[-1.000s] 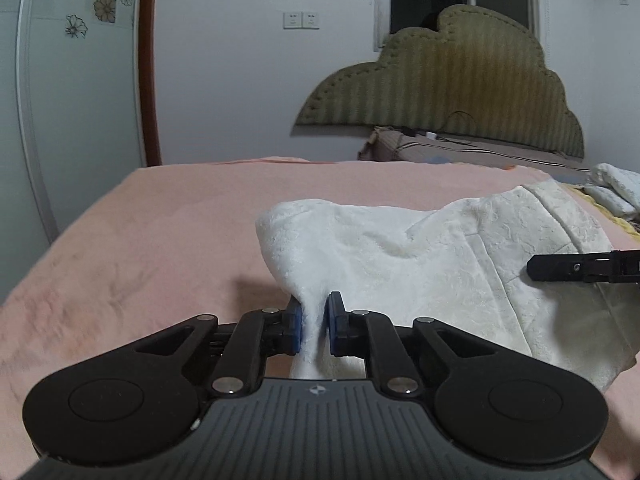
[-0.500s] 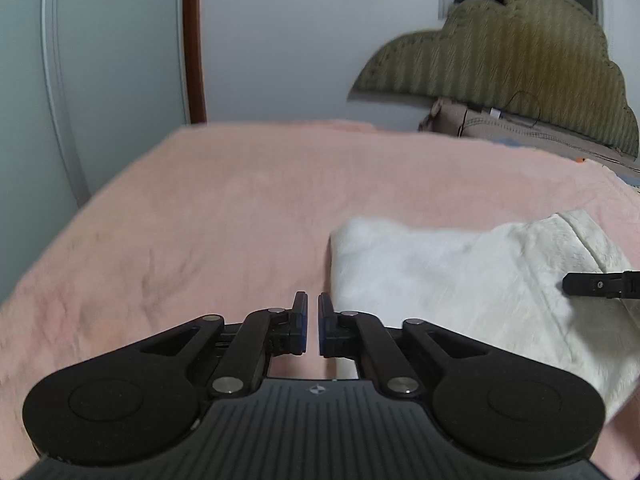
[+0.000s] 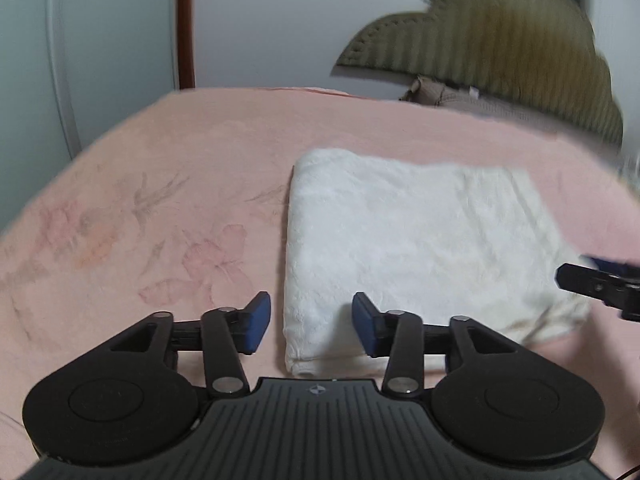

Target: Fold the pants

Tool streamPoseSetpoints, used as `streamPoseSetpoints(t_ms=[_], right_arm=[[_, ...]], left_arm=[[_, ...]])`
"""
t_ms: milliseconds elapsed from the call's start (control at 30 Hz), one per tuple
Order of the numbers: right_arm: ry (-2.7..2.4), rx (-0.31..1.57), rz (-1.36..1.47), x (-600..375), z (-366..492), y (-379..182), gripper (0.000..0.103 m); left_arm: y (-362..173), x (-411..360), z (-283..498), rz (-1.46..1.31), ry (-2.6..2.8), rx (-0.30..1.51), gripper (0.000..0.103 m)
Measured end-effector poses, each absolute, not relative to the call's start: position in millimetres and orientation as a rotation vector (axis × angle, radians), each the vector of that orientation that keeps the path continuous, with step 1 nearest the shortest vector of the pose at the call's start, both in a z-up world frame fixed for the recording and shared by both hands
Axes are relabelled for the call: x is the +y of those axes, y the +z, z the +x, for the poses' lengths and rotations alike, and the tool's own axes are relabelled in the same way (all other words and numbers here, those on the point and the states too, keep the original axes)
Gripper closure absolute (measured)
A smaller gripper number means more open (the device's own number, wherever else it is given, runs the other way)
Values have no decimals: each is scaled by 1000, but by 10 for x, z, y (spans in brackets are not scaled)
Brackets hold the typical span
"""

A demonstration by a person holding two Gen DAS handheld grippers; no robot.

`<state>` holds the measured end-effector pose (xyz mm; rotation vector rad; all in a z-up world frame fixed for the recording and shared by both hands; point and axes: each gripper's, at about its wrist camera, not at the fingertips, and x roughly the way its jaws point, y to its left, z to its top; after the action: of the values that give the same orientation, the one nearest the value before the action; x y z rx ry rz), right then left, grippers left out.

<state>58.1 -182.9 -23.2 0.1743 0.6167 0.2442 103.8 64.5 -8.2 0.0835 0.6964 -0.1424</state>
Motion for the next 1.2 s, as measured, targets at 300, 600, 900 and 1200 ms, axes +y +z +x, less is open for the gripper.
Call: streamPoseSetpoints(t_ms=[300,600,900,1200], right_arm=[[24,592,181,-1639,141,-139,0],[-27,785,208,-1411,44,-254,0],[22,884,146,-1240,-187,-132,0],[719,654,829,-1415,-579,533,0]], left_arm=[[-66,667,786,14,-120,693,47],[-215,505,631,27,-150,756,41],[-256,488,549,37,-136,763,22],[-411,461,452,73,-54,736,5]])
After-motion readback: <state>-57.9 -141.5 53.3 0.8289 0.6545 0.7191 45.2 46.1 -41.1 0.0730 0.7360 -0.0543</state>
